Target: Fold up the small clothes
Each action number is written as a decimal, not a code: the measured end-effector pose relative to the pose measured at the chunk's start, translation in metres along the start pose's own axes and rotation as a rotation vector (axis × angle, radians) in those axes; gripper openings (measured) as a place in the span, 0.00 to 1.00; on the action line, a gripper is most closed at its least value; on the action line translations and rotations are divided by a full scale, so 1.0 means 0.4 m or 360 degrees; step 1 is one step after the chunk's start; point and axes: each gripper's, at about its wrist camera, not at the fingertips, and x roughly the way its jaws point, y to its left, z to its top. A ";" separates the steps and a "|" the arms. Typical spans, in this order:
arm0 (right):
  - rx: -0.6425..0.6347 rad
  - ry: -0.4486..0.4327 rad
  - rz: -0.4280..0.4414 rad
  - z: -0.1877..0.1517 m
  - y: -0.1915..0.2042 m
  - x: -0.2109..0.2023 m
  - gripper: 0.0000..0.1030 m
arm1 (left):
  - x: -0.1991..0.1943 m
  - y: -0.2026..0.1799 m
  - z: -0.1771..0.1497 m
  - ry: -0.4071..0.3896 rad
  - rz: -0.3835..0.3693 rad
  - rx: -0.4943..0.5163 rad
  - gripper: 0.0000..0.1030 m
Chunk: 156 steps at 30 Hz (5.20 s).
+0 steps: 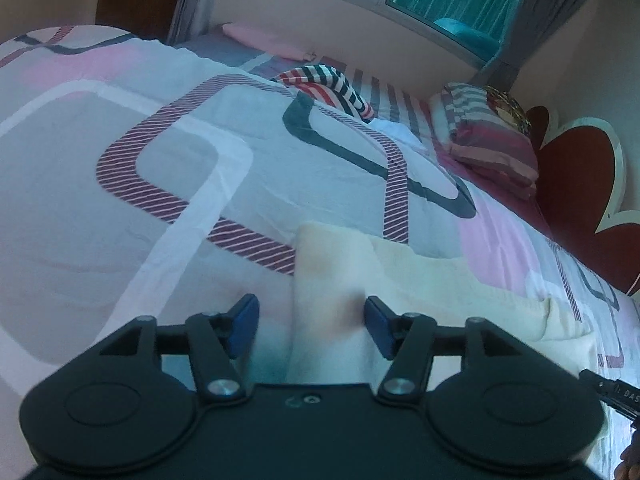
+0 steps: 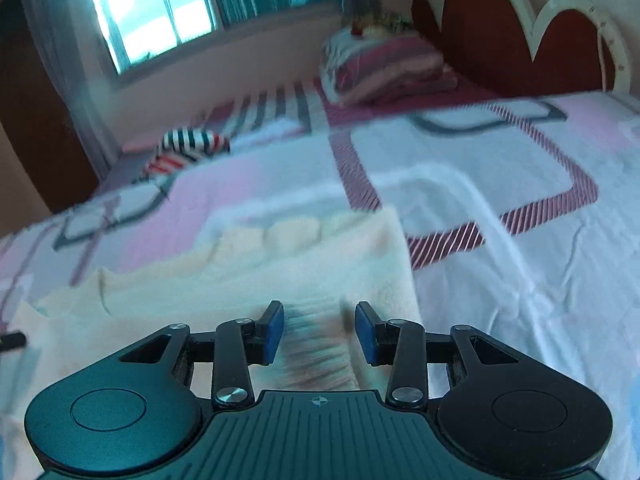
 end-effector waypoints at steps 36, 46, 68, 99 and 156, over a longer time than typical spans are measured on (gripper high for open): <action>-0.0257 -0.0015 -0.0092 -0.069 0.031 -0.074 0.15 | -0.106 -0.078 -0.131 0.0027 0.0125 0.0293 0.62; -0.0346 0.0019 0.0136 -0.129 0.112 -0.188 0.16 | -0.203 -0.212 -0.195 0.0061 -0.0053 0.0448 0.65; -0.0483 0.0164 0.0021 -0.275 0.016 -0.250 0.42 | -0.217 -0.248 -0.344 0.0152 0.0113 0.0585 0.66; -0.0696 0.0256 0.0406 -0.450 0.017 -0.454 0.42 | -0.430 -0.270 -0.559 0.0222 0.0221 0.0533 0.69; -0.0102 0.0431 0.0138 -0.624 -0.108 -0.706 0.07 | -0.656 0.029 -0.652 0.0500 -0.0203 0.0354 0.03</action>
